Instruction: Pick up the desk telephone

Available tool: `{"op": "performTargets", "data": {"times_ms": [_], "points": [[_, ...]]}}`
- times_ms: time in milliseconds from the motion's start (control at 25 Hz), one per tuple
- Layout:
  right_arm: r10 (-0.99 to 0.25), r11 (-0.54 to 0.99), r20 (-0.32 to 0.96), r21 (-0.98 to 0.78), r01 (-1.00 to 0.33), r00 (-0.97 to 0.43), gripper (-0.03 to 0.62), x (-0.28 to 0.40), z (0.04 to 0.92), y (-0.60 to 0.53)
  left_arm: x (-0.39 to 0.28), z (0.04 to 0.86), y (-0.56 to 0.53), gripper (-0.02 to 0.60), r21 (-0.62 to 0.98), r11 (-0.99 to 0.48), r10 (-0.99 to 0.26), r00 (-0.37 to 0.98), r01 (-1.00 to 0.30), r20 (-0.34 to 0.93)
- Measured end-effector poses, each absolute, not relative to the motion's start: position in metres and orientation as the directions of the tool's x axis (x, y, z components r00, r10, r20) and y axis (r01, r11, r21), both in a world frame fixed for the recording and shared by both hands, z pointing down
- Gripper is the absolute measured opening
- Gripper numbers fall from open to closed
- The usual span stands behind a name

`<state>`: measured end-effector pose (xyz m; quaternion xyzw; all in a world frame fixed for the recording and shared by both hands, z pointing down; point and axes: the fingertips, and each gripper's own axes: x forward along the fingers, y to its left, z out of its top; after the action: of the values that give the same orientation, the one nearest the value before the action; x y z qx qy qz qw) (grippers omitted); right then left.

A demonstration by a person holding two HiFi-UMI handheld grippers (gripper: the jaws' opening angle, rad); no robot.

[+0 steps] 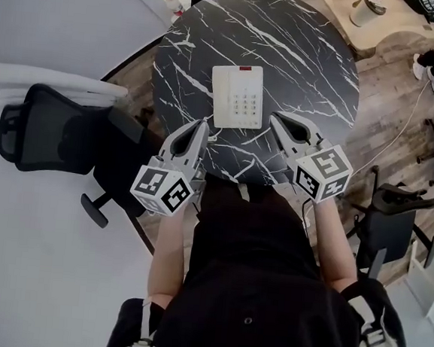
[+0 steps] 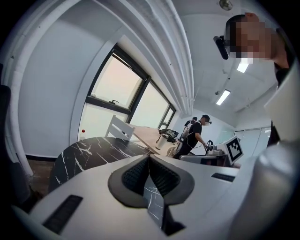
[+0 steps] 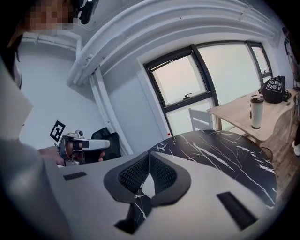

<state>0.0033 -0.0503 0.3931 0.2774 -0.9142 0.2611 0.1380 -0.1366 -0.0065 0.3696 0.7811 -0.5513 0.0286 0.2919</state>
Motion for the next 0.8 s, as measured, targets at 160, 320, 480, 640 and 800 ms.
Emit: {"op": "performTargets", "data": {"times_ms": [160,320,480,640,800], "points": [[-0.422,0.700,0.425,-0.409,-0.586,-0.801,0.032,0.001,0.408,-0.051,-0.139,0.387,-0.007,0.017,0.474,-0.189,-0.827,0.400,-0.860,0.395],[-0.411,0.680,0.456,-0.424,-0.599,-0.789,0.032,0.000,0.423,-0.052,-0.141,0.405,-0.011,0.017,0.488,-0.178,-0.806,0.411,-0.854,0.426],[-0.394,0.664,0.491,-0.432,-0.610,-0.777,0.032,-0.005,0.445,-0.054,-0.144,0.430,-0.018,0.017,0.498,-0.165,-0.786,0.418,-0.851,0.455],[-0.381,0.651,0.523,-0.433,-0.623,-0.763,0.032,-0.012,0.462,-0.053,-0.146,0.458,-0.022,0.017,0.507,-0.154,-0.756,0.431,-0.848,0.492],[-0.376,0.627,0.553,-0.438,-0.644,-0.743,0.032,-0.015,0.481,-0.051,-0.144,0.481,-0.027,0.017,0.507,-0.175,-0.719,0.461,-0.844,0.520]]}}
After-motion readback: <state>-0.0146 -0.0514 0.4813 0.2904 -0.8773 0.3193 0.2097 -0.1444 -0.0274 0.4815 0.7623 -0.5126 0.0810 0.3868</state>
